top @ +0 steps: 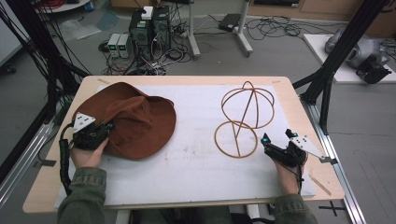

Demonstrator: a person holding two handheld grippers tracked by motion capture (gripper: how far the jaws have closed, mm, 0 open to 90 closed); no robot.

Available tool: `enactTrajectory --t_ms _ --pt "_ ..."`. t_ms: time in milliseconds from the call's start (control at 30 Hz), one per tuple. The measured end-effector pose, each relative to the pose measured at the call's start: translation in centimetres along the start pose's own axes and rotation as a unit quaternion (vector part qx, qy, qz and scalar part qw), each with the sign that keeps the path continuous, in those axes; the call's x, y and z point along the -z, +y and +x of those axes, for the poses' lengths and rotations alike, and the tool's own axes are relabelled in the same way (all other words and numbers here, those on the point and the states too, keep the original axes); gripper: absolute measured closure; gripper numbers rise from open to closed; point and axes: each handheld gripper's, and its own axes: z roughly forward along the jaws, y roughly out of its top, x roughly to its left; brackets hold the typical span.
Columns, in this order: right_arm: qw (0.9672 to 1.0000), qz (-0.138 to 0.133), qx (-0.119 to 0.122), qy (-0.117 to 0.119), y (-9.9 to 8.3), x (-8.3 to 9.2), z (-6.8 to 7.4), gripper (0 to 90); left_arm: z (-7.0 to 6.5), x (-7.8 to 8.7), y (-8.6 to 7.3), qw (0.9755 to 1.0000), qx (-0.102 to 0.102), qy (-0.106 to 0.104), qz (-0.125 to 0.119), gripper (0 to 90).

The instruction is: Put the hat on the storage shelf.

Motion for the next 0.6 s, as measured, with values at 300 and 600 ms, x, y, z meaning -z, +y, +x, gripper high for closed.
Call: enactTrajectory --t_ms 300,600 --pt "1.0 -0.001 -0.002 -0.002 0.0 0.0 0.0 6.6 -0.1 1.5 0.6 0.9972 0.03 -0.023 -0.064 87.1" --pt "1.0 -0.001 0.001 -0.002 0.0 0.0 -0.1 6.6 0.3 3.2 1.3 0.9859 0.081 -0.055 -0.136 87.1"
